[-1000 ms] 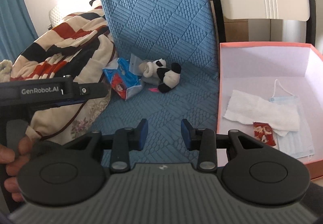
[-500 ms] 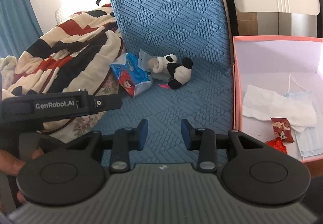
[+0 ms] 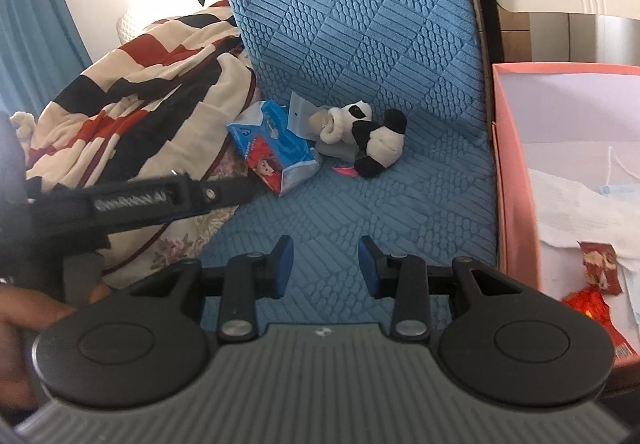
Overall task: Organize soft objects
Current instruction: 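Withdraw both open grippers from the box toward the panda plush, then close the left gripper on the panda plush while the right gripper approaches it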
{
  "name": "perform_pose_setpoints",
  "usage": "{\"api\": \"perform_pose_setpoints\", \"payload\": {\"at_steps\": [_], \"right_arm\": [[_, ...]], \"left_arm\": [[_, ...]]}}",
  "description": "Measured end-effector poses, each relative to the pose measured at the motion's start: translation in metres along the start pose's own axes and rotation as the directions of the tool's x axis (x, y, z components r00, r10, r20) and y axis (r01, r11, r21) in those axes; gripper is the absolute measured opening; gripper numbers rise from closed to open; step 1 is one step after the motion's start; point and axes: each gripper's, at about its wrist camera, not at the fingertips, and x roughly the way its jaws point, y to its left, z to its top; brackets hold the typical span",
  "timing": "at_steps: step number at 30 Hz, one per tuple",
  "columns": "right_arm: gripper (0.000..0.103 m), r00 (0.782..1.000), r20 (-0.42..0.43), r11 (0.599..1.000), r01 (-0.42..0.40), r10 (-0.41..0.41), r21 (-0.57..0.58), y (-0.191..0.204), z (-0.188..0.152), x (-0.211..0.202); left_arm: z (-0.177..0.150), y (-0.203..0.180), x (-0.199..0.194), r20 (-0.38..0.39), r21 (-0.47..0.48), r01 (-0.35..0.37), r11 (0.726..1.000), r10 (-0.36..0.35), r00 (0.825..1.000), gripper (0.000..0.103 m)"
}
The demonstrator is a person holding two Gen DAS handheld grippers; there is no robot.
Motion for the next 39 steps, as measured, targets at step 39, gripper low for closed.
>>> {"api": "perform_pose_setpoints", "payload": {"at_steps": [39], "right_arm": [[0.038, 0.998, -0.064, 0.998, -0.013, 0.010, -0.058, -0.014, 0.069, 0.193]], "left_arm": [[0.086, 0.081, 0.159, -0.112, -0.250, 0.129, 0.960, -0.161, 0.981, 0.063]]}}
